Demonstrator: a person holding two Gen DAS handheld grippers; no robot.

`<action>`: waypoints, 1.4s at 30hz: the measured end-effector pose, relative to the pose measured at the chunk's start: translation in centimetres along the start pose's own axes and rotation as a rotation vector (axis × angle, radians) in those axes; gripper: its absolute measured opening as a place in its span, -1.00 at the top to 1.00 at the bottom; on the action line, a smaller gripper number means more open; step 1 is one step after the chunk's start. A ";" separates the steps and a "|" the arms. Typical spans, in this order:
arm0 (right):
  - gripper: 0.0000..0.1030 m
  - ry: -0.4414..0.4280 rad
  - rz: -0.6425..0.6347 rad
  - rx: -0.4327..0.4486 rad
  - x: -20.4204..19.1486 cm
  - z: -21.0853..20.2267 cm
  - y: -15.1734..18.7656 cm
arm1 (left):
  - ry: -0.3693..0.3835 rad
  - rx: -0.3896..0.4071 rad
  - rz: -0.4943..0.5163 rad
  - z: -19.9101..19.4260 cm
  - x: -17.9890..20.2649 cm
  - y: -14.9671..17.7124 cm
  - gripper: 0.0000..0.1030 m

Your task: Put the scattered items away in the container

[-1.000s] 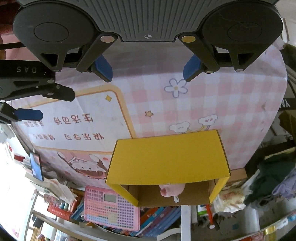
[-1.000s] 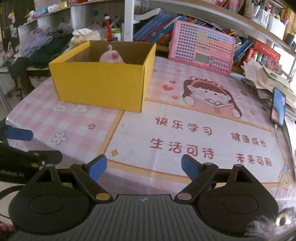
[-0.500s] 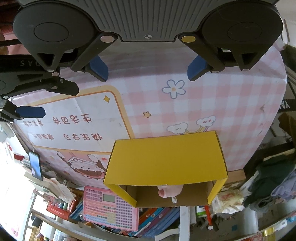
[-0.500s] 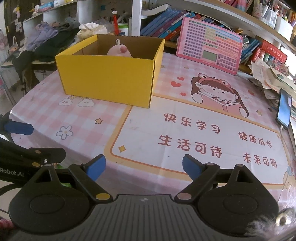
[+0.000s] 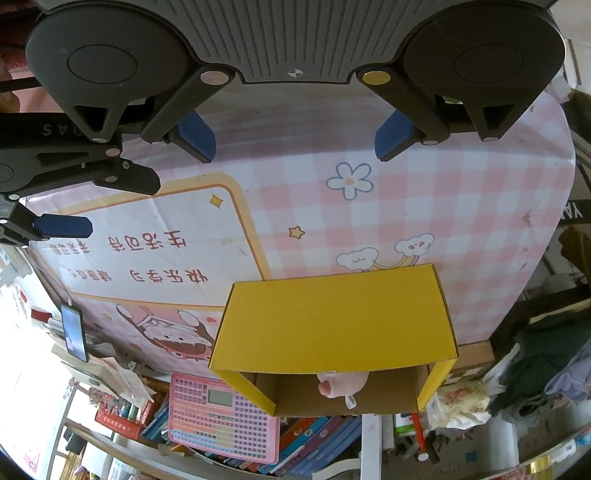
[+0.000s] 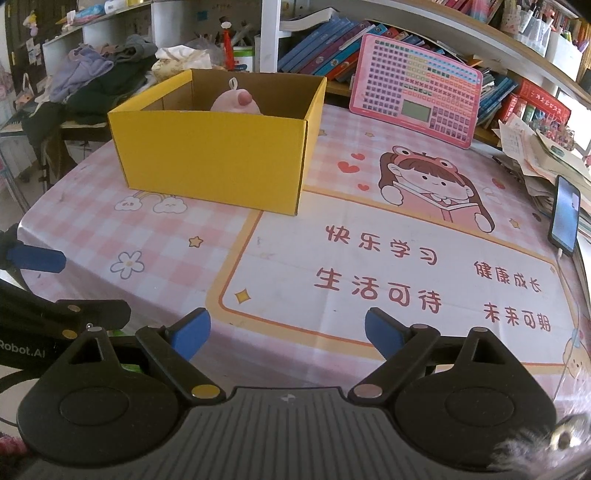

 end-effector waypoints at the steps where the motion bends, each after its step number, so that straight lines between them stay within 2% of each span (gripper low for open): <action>1: -0.77 0.001 0.000 0.000 0.0 0.0 0.0 | -0.001 -0.001 0.000 0.0 0.0 0.0 -0.85; 6: -0.77 -0.001 0.003 0.002 0.0 0.0 -0.1 | -0.010 0.002 0.007 0.0 0.1 -0.1 -0.87; 8: -0.77 -0.005 0.015 0.006 0.1 0.0 -0.2 | -0.015 0.005 0.011 0.0 0.0 -0.2 -0.94; 30: -0.77 0.036 0.128 0.008 2.6 -1.1 1.1 | 0.040 0.005 0.078 0.4 2.4 -0.6 -0.95; 42: -0.78 0.031 0.129 -0.001 2.7 -1.0 1.3 | 0.027 -0.015 0.060 0.7 2.2 -0.4 -0.96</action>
Point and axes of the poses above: each gripper's, at about its wrist camera, not at the fingertips, and z roughly the way its jaws point, x to its right, y to its underside, the point moved 6 cm from there along z, roughly the way its jaws point, and after that the axes turned 2 degrees about z, right-handed, at the moved point
